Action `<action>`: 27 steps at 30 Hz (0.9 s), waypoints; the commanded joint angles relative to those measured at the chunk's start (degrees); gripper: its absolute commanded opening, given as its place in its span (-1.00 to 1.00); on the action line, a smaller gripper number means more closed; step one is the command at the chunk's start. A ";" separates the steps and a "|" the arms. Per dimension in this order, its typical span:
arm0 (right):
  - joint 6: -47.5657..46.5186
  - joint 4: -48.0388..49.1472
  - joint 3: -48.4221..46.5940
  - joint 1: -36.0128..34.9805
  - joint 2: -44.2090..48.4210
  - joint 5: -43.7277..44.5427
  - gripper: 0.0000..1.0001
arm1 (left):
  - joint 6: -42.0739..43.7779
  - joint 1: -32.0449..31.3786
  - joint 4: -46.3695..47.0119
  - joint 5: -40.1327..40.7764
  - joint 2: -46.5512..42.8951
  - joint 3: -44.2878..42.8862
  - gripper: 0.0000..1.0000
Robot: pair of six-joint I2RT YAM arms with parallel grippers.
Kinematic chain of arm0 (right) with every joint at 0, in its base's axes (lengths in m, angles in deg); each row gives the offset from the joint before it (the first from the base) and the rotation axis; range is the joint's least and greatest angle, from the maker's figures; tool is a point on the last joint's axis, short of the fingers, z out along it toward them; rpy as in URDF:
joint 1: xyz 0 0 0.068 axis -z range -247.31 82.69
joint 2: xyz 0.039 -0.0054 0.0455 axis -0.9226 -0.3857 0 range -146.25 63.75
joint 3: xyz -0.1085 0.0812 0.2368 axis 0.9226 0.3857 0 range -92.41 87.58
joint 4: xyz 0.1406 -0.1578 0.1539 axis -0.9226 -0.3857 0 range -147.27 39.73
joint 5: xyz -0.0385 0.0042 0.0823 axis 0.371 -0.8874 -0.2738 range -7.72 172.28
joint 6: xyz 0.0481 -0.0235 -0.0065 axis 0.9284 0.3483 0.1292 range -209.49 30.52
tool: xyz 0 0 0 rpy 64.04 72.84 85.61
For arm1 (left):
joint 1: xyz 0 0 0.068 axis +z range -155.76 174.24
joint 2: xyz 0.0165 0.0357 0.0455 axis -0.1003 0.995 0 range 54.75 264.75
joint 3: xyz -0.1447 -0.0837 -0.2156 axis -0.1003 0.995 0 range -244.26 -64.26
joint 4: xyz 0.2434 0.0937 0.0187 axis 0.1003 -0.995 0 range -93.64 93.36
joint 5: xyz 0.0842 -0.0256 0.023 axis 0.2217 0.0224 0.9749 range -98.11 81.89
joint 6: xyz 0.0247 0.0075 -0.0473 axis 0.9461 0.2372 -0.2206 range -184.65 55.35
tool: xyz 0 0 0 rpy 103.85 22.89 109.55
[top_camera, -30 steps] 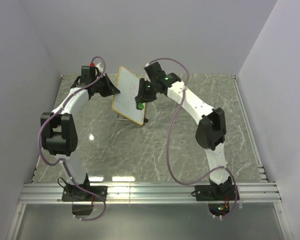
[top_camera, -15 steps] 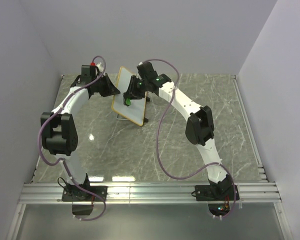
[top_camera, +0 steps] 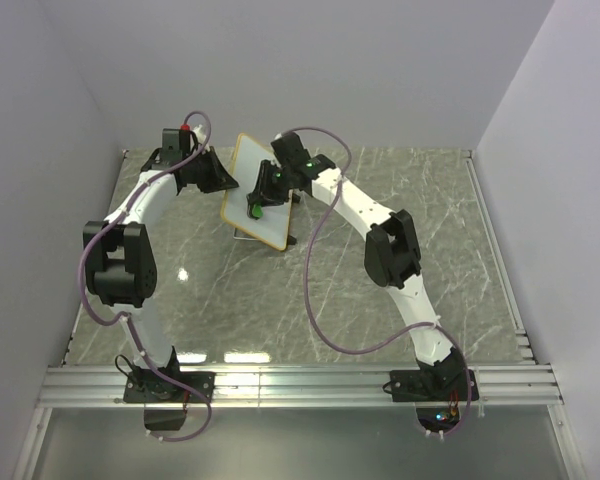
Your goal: Erase the whiteboard
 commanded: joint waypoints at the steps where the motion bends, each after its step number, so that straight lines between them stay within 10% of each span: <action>1: -2.26 -3.26 3.63 0.76 -4.68 2.50 -1.00 | 4.82 -1.77 -6.55 1.58 1.94 1.80 -0.99; 12: -5.34 -2.29 11.55 1.82 -1.35 2.33 -1.00 | 5.34 -1.86 -6.55 1.58 1.15 2.42 -0.99; 27: -0.51 -3.26 -2.15 -2.40 -0.19 -3.65 -1.00 | 5.52 -8.97 -8.22 5.97 -4.03 10.32 -0.99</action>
